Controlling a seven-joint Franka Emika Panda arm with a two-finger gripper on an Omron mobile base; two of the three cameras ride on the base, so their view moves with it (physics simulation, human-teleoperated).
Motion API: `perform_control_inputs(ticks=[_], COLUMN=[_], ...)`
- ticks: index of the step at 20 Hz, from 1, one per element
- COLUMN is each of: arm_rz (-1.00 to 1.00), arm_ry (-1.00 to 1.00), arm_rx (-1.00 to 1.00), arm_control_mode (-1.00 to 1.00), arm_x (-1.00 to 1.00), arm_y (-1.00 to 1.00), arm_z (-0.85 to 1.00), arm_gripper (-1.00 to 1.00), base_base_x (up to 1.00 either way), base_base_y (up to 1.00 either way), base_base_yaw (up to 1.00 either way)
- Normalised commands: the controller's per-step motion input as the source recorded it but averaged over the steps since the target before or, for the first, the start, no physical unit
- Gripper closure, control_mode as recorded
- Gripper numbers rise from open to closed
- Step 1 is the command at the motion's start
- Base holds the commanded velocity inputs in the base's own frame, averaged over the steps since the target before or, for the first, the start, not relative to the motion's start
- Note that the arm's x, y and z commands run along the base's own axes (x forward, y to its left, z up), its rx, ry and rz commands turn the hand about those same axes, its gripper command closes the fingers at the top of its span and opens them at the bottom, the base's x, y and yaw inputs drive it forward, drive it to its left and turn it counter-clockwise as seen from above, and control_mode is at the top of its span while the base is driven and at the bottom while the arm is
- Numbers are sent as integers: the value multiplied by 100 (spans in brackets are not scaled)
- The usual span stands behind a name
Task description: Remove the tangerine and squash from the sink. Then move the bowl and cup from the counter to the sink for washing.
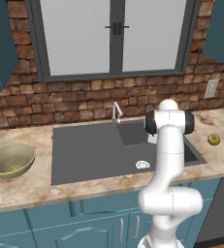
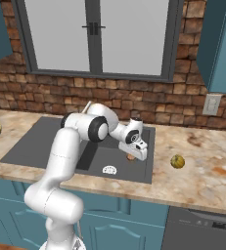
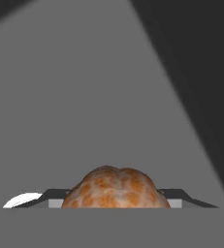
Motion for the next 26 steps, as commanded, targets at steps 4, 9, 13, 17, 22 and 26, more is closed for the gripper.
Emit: perform_control_inputs(ticks=[4,9,13,17,22,26], arm_rz=[11,11,12,12,12,10], arm_ry=[-9,-12,-11,-10,-7,-8], arm_rx=[0,0,0,0,0,-1], arm_control_mode=[-100,-100,-100,-100,-100,-100], arm_x=[-10,-11,-11,-9,-4,0], arm_y=[-8,-14,-17,-17,-15,-19], arm_z=[48,48,48,47,47,39], arm_gripper=[100,100,100,100,100,100], base_base_x=[0,0,0,0,0,0], base_base_y=[0,0,0,0,0,0], base_base_yaw=[0,0,0,0,0,0])
